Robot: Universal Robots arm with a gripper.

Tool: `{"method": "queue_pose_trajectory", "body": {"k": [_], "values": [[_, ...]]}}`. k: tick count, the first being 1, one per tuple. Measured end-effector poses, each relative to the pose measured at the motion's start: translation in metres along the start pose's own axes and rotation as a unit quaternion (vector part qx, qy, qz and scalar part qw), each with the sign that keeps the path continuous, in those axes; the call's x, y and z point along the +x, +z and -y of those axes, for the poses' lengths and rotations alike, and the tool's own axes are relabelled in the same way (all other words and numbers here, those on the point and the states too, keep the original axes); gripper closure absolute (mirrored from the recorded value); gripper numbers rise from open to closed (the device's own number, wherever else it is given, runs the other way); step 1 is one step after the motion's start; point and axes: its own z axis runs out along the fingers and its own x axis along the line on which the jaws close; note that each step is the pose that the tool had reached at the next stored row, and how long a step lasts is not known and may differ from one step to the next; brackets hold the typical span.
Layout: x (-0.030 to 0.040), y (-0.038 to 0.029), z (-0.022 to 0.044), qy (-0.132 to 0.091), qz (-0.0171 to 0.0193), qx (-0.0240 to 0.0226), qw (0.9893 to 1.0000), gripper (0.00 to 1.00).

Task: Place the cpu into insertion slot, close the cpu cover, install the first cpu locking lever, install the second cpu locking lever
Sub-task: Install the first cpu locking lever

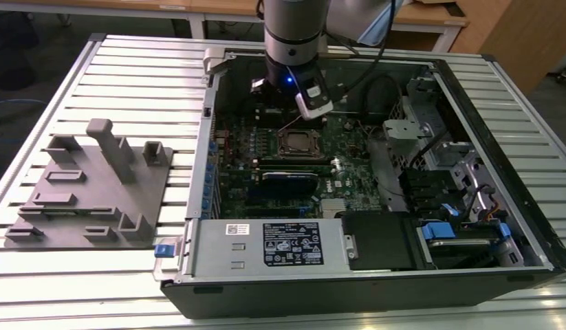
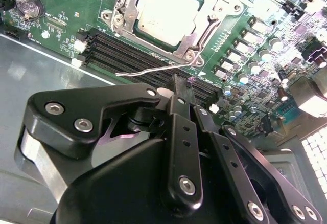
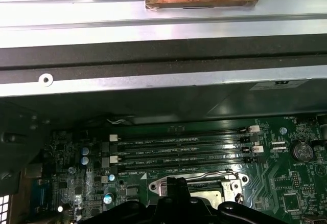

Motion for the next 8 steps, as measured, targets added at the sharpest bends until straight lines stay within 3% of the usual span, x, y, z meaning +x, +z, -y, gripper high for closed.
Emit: {"method": "queue_pose_trajectory", "body": {"k": [6,8], "values": [[-0.0042,0.0009,-0.0002,0.000,0.0003,0.0000,1.0000,0.89],[-0.0042,0.0020,0.0001,-0.001,0.0036,-0.0008,1.0000,0.89]]}}
